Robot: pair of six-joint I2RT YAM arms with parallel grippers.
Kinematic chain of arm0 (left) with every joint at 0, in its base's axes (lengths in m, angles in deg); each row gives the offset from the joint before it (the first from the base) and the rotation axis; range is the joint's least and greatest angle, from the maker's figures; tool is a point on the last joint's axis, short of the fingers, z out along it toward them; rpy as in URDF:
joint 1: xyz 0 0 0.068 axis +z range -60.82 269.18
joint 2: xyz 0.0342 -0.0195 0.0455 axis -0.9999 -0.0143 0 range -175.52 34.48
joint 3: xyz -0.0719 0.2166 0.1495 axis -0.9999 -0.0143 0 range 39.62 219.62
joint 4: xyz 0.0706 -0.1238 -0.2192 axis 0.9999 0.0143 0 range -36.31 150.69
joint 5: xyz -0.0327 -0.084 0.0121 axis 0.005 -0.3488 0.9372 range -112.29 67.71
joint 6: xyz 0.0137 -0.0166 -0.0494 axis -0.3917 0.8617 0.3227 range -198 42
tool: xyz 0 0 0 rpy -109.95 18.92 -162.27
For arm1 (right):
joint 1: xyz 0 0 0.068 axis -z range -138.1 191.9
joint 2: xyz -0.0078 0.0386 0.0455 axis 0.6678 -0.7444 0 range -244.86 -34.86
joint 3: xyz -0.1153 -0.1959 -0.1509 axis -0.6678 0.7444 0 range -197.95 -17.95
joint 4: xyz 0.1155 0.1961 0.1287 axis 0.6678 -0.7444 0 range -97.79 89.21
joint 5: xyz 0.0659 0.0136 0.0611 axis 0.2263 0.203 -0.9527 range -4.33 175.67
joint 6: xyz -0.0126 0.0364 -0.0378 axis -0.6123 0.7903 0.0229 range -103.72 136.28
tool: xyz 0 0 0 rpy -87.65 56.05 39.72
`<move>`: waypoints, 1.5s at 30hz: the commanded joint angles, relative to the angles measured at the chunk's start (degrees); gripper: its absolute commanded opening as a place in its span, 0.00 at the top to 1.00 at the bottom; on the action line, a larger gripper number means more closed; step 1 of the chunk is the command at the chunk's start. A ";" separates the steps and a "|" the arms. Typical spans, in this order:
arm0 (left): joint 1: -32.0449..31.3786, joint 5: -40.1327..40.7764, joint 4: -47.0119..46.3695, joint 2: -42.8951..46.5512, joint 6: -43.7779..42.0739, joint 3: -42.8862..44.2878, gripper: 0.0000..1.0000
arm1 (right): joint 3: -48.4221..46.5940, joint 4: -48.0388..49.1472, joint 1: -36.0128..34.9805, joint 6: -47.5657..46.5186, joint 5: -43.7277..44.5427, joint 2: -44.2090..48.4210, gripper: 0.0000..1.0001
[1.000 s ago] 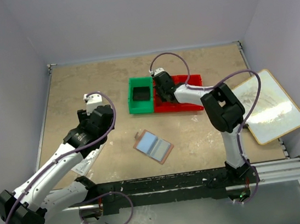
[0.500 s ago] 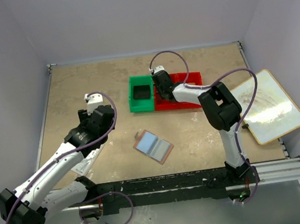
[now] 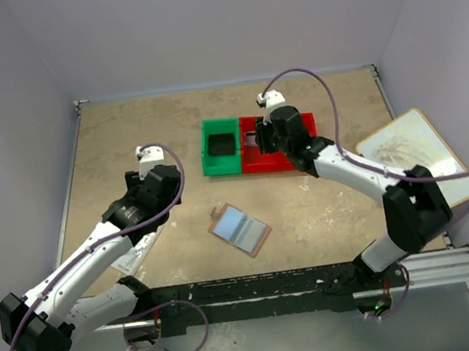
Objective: Take the credit cards out of the card holder
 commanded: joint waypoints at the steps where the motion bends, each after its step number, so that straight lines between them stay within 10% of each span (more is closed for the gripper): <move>1: 0.26 -2.95 -2.13 -0.58 -1.59 0.90 0.31 | 12.26 6.92 0.18 9.86 -11.26 7.30 0.59; 15: 0.16 -24.04 -5.58 -8.16 -0.59 -0.06 0.30 | 43.22 24.91 -8.76 36.33 -22.23 26.01 0.56; 24: -2.65 -34.41 -15.64 -11.75 5.84 -3.55 0.35 | 36.48 16.01 -9.98 25.44 -22.28 17.96 0.56; 45: -11.86 -30.09 -16.93 -19.62 9.86 -6.57 0.46 | 34.92 18.79 -10.17 21.96 -30.22 8.67 0.61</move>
